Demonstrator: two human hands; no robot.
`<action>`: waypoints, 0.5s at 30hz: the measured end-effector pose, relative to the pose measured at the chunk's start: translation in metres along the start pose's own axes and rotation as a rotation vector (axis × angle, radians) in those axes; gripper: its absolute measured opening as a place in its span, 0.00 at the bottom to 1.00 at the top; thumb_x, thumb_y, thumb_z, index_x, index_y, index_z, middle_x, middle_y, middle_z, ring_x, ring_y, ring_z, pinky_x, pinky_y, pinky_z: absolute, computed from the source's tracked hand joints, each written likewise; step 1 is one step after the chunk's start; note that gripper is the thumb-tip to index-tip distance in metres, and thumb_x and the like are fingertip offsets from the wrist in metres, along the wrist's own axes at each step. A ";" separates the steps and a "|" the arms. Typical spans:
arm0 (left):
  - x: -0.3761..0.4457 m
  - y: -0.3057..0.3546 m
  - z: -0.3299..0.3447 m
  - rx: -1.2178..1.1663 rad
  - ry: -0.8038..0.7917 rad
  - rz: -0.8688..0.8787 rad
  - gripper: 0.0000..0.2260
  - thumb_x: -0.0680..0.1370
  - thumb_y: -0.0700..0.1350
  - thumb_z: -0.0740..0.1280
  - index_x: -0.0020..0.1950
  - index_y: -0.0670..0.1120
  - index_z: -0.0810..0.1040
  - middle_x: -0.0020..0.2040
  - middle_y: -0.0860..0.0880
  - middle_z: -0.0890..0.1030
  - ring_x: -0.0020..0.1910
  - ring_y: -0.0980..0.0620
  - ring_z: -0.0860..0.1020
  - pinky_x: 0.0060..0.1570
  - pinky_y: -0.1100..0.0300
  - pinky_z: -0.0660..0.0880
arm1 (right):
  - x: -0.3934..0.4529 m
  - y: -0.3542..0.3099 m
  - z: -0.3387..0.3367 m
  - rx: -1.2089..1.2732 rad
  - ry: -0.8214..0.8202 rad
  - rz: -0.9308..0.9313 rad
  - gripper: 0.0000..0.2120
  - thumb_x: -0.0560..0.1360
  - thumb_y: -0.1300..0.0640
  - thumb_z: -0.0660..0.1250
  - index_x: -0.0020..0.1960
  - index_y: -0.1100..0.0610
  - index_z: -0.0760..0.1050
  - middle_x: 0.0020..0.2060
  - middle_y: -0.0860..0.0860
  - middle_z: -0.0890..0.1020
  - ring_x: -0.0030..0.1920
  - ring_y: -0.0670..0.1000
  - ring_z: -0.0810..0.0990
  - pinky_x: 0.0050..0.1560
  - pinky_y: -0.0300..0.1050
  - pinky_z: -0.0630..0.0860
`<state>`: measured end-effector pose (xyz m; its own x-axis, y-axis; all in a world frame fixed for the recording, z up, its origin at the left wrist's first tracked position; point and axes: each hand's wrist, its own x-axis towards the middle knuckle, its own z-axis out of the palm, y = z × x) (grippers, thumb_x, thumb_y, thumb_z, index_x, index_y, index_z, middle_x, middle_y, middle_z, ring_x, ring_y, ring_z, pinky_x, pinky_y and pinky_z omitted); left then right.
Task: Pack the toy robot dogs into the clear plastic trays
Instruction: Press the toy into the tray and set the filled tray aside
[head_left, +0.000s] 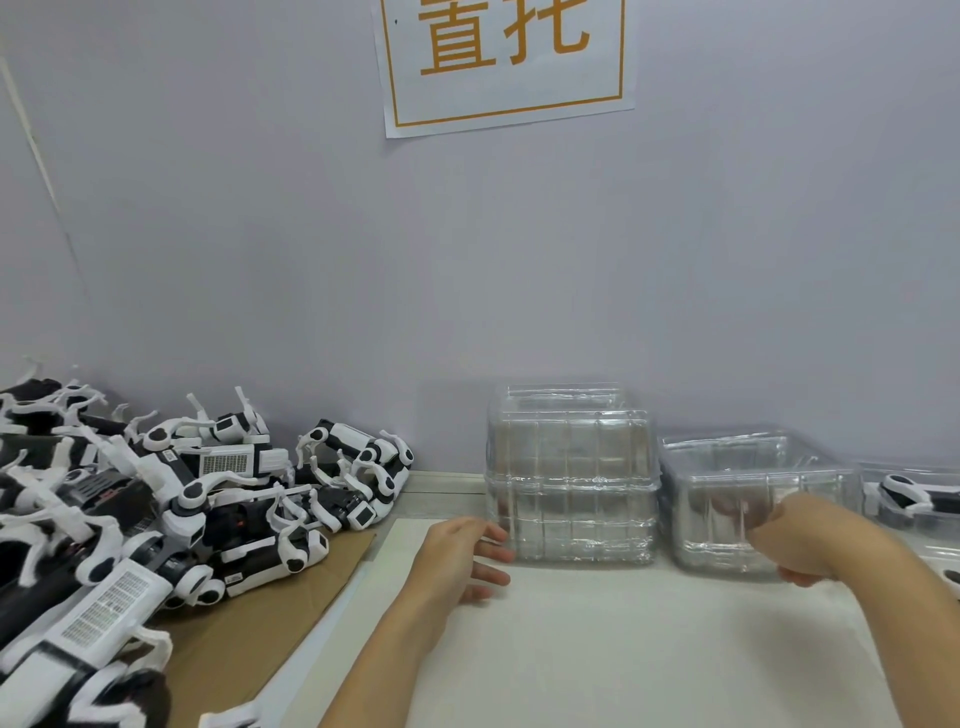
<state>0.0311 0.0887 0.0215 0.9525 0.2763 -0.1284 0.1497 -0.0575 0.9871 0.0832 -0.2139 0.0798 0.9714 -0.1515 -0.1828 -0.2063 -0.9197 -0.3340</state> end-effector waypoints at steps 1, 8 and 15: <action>0.000 0.000 0.000 0.001 0.000 0.001 0.11 0.81 0.41 0.59 0.49 0.41 0.81 0.41 0.45 0.86 0.36 0.46 0.83 0.32 0.59 0.73 | 0.002 -0.001 0.001 0.002 0.017 -0.017 0.17 0.81 0.53 0.60 0.36 0.58 0.75 0.32 0.53 0.83 0.30 0.50 0.78 0.33 0.38 0.75; 0.001 -0.001 0.000 0.015 0.002 0.019 0.11 0.81 0.41 0.59 0.48 0.42 0.81 0.40 0.46 0.86 0.35 0.47 0.82 0.32 0.60 0.73 | -0.010 -0.042 0.002 0.129 0.342 -0.183 0.12 0.77 0.55 0.63 0.35 0.56 0.70 0.35 0.53 0.77 0.40 0.57 0.75 0.40 0.45 0.70; 0.001 -0.002 0.002 0.015 0.013 0.034 0.11 0.81 0.41 0.59 0.47 0.42 0.81 0.40 0.46 0.85 0.34 0.48 0.81 0.32 0.59 0.73 | -0.033 -0.083 0.037 0.204 0.407 -0.687 0.32 0.79 0.53 0.65 0.78 0.44 0.55 0.79 0.41 0.44 0.65 0.51 0.74 0.65 0.51 0.70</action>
<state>0.0324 0.0874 0.0195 0.9537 0.2860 -0.0934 0.1214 -0.0816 0.9892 0.0636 -0.1191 0.0799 0.8473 0.2654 0.4600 0.4704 -0.7771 -0.4181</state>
